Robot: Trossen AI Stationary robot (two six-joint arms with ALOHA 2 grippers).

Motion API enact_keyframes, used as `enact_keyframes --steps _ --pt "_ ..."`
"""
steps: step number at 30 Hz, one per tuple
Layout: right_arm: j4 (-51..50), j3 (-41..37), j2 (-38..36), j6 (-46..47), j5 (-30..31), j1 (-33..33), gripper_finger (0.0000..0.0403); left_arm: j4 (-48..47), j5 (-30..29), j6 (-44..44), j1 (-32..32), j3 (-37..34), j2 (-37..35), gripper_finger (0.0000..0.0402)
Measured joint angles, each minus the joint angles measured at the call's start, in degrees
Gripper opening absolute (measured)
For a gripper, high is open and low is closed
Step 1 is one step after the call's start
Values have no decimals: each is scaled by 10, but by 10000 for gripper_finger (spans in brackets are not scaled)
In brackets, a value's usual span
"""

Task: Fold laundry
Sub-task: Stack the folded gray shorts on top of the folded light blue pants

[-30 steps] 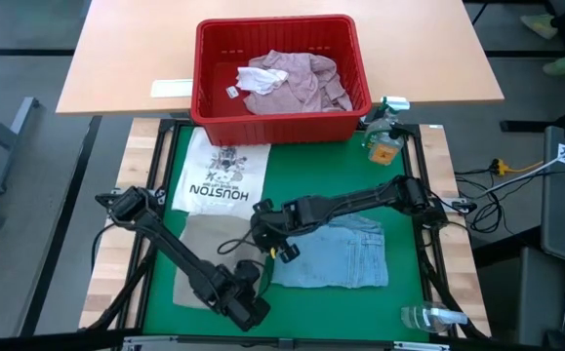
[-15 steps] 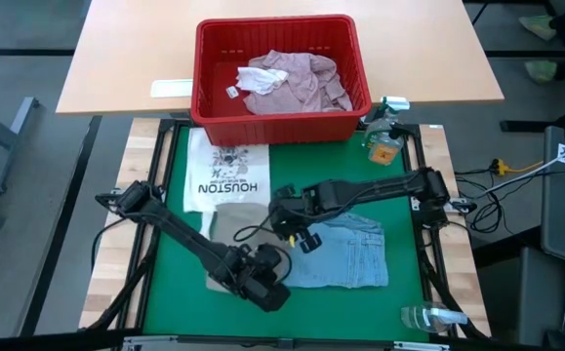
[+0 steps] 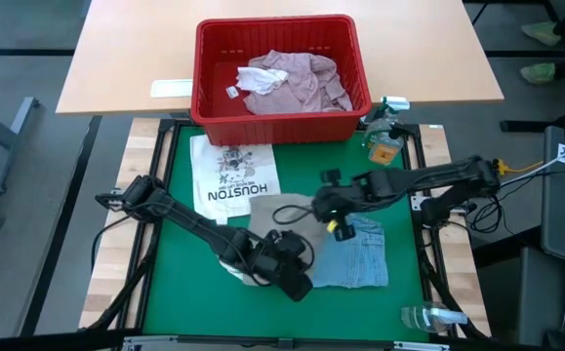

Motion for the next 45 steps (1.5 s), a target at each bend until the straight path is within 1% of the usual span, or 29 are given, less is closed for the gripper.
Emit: enact_keyframes --steps 4,10,12,14,17,20,25,28,32,35,40,45 --pt "-7 -63 -60 38 9 15 0 69 4 46 24 0 1 0" --pt "-30 -142 -149 106 32 58 0 176 56 90 49 0 25 0" --pt "-22 -161 -171 118 46 73 0 180 74 92 53 0 31 0" --pt "-3 -174 -191 128 68 81 0 182 79 92 56 0 35 0" --pt "22 -178 -201 129 79 83 0 189 80 92 57 0 36 0" --pt "23 -178 -203 127 78 82 0 218 81 92 57 0 35 0" --pt "-30 -178 -206 138 72 93 0 240 98 92 49 0 35 0" --pt "-47 -179 -206 164 70 118 0 238 100 92 41 0 36 0" --pt "-42 -191 -206 182 74 159 1 242 103 92 35 0 52 0" --pt "-38 -213 -206 214 76 179 1 250 104 92 33 0 76 8" --pt "-28 -276 -206 259 72 184 1 288 102 92 35 0 114 34" --pt "-25 -326 -206 265 59 183 1 338 102 95 42 0 147 52"
